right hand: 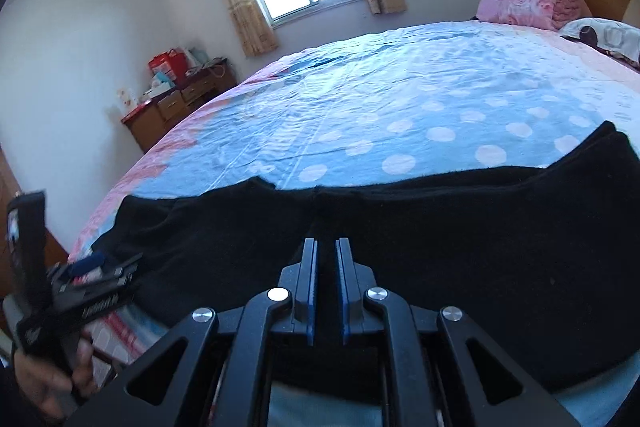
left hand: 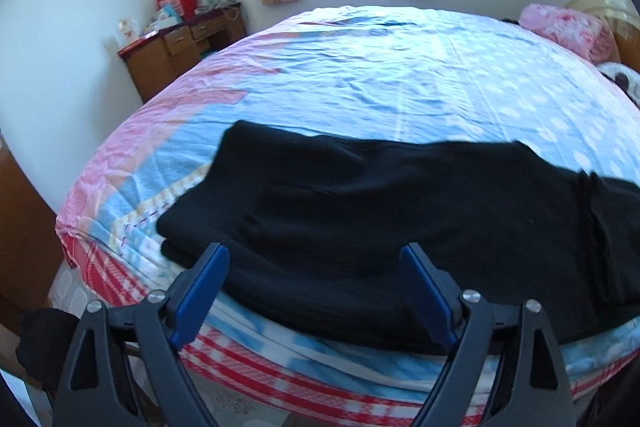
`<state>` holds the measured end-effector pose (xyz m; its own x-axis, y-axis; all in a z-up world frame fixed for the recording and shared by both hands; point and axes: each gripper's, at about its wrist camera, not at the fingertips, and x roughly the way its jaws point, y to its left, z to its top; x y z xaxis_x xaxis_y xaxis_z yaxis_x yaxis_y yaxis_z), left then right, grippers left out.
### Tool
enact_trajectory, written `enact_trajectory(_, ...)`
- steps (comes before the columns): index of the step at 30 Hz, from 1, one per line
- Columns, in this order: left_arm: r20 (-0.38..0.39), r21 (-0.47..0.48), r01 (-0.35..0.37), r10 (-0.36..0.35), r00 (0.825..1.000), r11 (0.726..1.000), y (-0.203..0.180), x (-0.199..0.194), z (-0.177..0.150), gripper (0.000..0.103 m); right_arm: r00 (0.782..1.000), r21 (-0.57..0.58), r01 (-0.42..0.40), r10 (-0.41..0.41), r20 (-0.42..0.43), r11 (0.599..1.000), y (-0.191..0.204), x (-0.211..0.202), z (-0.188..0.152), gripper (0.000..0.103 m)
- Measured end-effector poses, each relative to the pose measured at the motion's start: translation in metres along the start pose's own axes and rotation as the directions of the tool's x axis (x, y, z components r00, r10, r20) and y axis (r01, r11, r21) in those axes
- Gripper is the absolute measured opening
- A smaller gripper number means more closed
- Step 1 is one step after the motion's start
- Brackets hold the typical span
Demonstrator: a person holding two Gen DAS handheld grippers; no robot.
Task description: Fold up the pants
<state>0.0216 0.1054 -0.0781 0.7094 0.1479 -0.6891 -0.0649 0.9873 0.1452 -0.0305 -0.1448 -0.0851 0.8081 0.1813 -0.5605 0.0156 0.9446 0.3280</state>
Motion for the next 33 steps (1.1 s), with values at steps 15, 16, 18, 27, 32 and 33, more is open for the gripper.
enact_trajectory(15,-0.066,-0.277,-0.080,0.064,0.996,0.958,0.081,0.024,-0.001,0.092,1.000,-0.059,0.011,-0.011,-0.001,0.998,0.020,-0.015,-0.024,0.010)
enact_trajectory(16,-0.062,-0.290,-0.066,0.050,0.997,0.955,0.083,0.024,-0.001,0.091,1.000,-0.058,0.012,-0.012,-0.001,0.998,0.020,-0.015,-0.024,0.010)
enact_trajectory(18,-0.049,-0.311,-0.040,0.026,0.998,0.949,0.087,0.024,-0.003,0.091,1.000,-0.050,0.010,-0.011,-0.010,0.999,0.018,-0.013,-0.025,0.010)
enact_trajectory(27,0.087,-0.415,0.134,-0.107,0.990,0.900,0.110,0.008,0.004,0.087,0.998,-0.008,0.007,-0.007,-0.064,1.000,0.011,-0.003,-0.031,0.011)
enact_trajectory(32,0.123,-0.441,0.138,-0.093,0.988,0.887,0.139,0.002,0.015,0.087,0.997,-0.004,0.005,-0.005,-0.077,1.000,0.010,0.000,-0.032,0.011)
enact_trajectory(33,0.119,-0.447,0.141,-0.098,0.988,0.883,0.141,0.003,0.015,0.087,0.997,-0.003,0.004,-0.005,-0.078,1.000,0.010,0.000,-0.033,0.011)
